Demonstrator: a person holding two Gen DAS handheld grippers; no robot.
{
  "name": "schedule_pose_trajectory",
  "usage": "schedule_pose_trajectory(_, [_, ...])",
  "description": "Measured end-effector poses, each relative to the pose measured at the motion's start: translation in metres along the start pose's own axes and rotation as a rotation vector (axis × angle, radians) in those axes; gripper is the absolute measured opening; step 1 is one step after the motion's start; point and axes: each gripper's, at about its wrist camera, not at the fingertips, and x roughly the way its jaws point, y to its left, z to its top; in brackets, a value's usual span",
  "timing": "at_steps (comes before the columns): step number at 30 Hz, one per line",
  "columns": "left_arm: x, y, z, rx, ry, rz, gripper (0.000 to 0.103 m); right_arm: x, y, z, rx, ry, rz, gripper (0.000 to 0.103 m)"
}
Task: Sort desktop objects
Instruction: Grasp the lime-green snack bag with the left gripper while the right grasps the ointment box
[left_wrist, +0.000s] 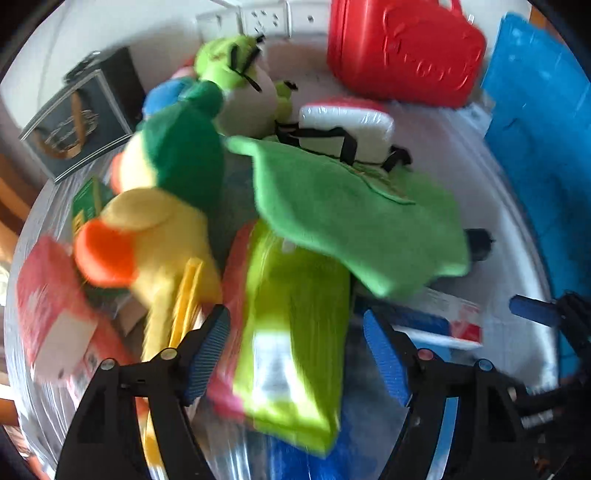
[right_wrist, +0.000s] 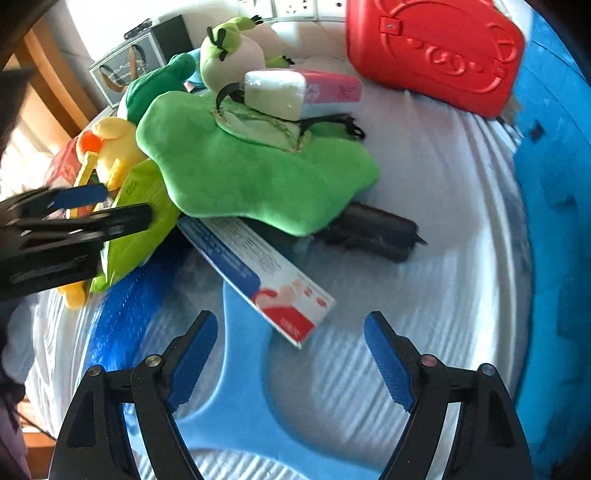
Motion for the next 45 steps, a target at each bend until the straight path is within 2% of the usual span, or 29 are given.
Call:
schedule_pose_trajectory(3, [0.025, -0.001, 0.012, 0.035, 0.043, 0.021, 0.072, 0.018, 0.005, 0.013, -0.026, 0.029, 0.011, 0.074])
schedule_pose_trajectory(7, [0.045, 0.003, 0.019, 0.033, 0.072, 0.005, 0.072, 0.042, 0.012, 0.026, -0.057, 0.052, 0.019, 0.072])
schedule_pose_trajectory(9, [0.05, 0.004, 0.021, 0.035, 0.058, 0.018, 0.072, 0.051, 0.013, 0.03, -0.055, 0.068, 0.051, 0.064])
schedule_pose_trajectory(11, [0.045, 0.005, 0.014, 0.026, 0.047, 0.013, 0.067, 0.053, 0.017, 0.03, -0.058, 0.075, 0.06, 0.056])
schedule_pose_trajectory(16, [0.02, 0.005, -0.02, 0.031, 0.04, -0.013, 0.06, 0.04, 0.011, 0.009, 0.004, 0.089, 0.054, 0.049])
schedule_pose_trajectory(18, [0.012, 0.008, -0.037, 0.015, 0.05, -0.03, 0.059, 0.036, 0.007, -0.003, 0.027, 0.107, 0.054, 0.038])
schedule_pose_trajectory(22, [-0.007, 0.02, -0.074, -0.039, 0.078, -0.07, 0.059, 0.024, 0.003, -0.029, 0.059, 0.125, 0.052, 0.039])
schedule_pose_trajectory(27, [-0.018, 0.027, -0.089, -0.034, 0.086, -0.095, 0.06, 0.013, 0.0, -0.038, 0.085, 0.103, 0.083, 0.039])
schedule_pose_trajectory(30, [-0.012, 0.029, -0.09, -0.046, 0.112, -0.09, 0.07, 0.012, 0.0, -0.033, 0.1, 0.082, 0.07, 0.041])
schedule_pose_trajectory(32, [-0.007, 0.03, -0.093, -0.038, 0.122, -0.074, 0.08, 0.013, 0.001, -0.028, 0.101, 0.075, 0.067, 0.043])
schedule_pose_trajectory(36, [-0.004, 0.028, -0.098, -0.008, 0.121, -0.054, 0.081, 0.024, 0.004, -0.022, 0.101, 0.082, 0.057, 0.044])
schedule_pose_trajectory(41, [-0.029, 0.022, -0.104, 0.046, 0.055, -0.032, 0.053, 0.024, 0.018, -0.025, 0.062, 0.067, 0.019, 0.038])
schedule_pose_trajectory(45, [-0.051, 0.029, -0.108, 0.018, 0.019, -0.049, 0.046, -0.003, 0.031, -0.03, 0.03, 0.003, 0.009, 0.038])
